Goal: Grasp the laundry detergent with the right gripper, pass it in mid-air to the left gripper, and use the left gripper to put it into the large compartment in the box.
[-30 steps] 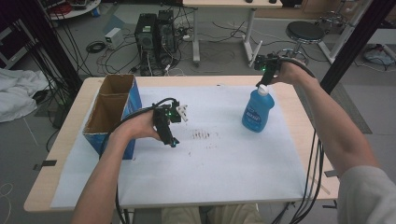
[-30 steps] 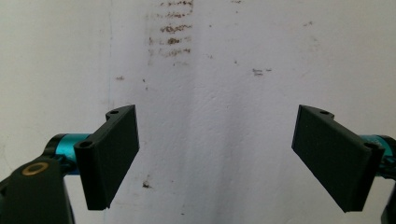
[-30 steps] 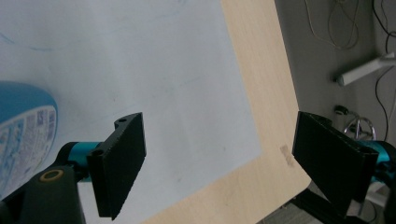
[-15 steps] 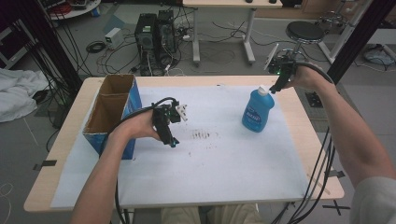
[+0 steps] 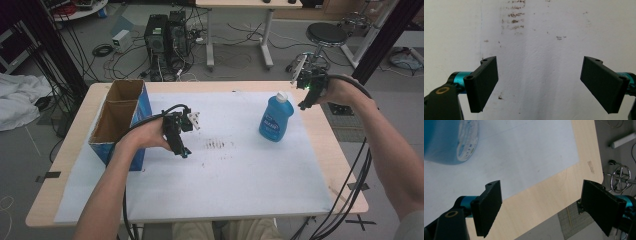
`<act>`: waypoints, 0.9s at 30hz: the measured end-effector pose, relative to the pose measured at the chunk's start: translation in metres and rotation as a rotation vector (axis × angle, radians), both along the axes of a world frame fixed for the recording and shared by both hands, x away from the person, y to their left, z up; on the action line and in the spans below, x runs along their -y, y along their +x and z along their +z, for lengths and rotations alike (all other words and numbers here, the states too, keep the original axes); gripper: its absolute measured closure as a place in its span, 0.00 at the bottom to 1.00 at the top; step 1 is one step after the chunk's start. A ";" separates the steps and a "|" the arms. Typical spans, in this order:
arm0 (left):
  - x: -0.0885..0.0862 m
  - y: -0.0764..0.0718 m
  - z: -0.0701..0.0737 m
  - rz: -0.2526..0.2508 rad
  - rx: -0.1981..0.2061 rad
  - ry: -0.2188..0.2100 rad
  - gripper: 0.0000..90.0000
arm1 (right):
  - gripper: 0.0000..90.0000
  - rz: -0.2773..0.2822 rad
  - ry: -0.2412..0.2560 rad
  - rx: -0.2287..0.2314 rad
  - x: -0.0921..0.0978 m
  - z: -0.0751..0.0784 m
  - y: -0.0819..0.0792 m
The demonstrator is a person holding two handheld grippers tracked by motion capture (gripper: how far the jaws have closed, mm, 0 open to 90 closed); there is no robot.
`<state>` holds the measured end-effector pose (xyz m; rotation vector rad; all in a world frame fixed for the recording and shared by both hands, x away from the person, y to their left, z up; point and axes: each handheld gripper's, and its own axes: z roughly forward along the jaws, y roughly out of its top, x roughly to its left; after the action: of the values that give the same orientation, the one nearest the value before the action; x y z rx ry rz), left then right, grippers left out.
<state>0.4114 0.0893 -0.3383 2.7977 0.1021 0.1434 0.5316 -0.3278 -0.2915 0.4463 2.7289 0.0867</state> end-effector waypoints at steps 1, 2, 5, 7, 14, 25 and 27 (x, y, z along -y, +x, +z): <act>0.000 0.000 0.000 0.000 0.000 0.000 0.17 | 0.19 0.001 -0.002 -0.002 0.000 0.001 -0.003; 0.000 0.000 0.000 0.003 -0.002 -0.001 0.17 | 0.19 0.001 -0.002 -0.002 0.000 0.001 -0.003; 0.000 0.000 0.000 0.002 -0.003 -0.002 0.17 | 0.18 -0.003 0.011 -0.011 0.000 0.004 -0.012; 0.000 0.000 0.000 0.001 -0.001 -0.008 0.17 | 0.18 -0.007 0.023 -0.017 -0.002 0.005 -0.021; -0.001 0.000 0.001 -0.002 0.001 -0.009 0.17 | 0.18 -0.012 0.069 -0.026 -0.007 0.006 -0.040; 0.001 -0.001 0.001 -0.005 0.005 -0.018 0.17 | 0.18 -0.051 0.207 -0.031 -0.011 -0.007 -0.061; 0.001 -0.001 0.001 -0.004 0.006 -0.016 0.17 | 0.18 -0.060 0.241 -0.033 -0.012 -0.009 -0.063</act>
<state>0.4105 0.0881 -0.3368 2.7808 0.0955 0.1486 0.4691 -0.3156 -0.3001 0.6011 2.7454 0.3979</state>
